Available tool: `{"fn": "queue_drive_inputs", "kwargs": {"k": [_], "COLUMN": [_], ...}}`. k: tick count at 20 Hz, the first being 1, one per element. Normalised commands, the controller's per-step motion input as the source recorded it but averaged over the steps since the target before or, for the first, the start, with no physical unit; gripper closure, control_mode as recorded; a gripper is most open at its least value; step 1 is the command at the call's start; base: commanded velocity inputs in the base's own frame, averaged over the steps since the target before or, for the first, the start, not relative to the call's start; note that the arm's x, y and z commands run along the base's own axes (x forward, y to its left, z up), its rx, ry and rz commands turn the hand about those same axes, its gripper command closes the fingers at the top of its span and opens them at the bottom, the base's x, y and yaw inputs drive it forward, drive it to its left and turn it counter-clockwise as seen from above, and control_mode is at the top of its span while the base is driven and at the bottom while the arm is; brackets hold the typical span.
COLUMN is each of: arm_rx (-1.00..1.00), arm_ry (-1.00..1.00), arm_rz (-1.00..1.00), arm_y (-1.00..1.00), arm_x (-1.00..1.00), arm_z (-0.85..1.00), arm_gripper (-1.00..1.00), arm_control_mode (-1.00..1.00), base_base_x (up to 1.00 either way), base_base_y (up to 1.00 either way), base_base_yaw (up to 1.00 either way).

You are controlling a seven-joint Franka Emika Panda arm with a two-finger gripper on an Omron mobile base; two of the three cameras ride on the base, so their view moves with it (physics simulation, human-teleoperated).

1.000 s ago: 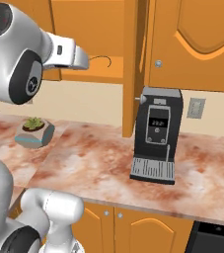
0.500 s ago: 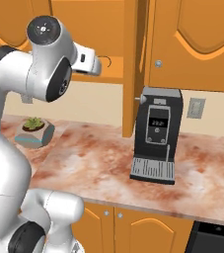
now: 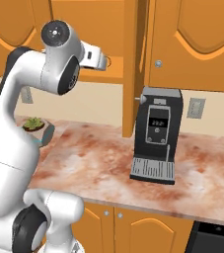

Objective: Open the cabinet and move the ladle to the pot. Then close the cabinet.

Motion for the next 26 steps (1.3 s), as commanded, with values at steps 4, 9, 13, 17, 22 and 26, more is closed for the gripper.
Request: {"fn": "queue_drive_inputs", "kwargs": {"k": [4,9,13,17,22,26], "arm_rx": [-0.02,-0.02,0.00,0.00,0.00,0.00], "arm_ry": [0.00,0.00,0.00,0.00,0.00,0.00], "arm_rz": [-0.05,-0.02,0.00,0.00,0.00,0.00], "arm_y": [-0.08,-0.25,-0.33,-0.07,0.00,-0.01], "arm_x": [0.69,0.43,0.14,0.22,0.44,0.49], "arm_z": [0.00,-0.10,-0.31,-0.31,-0.08,0.00], "arm_gripper": [-1.00,-1.00,-1.00,-1.00,-1.00,-1.00], "arm_control_mode": [-1.00,-1.00,-1.00,-1.00,-1.00,-1.00], "base_base_x": [0.00,0.00,0.00,0.00,0.00,0.00], "base_base_y": [0.00,0.00,0.00,0.00,0.00,0.00], "base_base_yaw": [0.00,0.00,0.00,0.00,0.00,0.00]}}
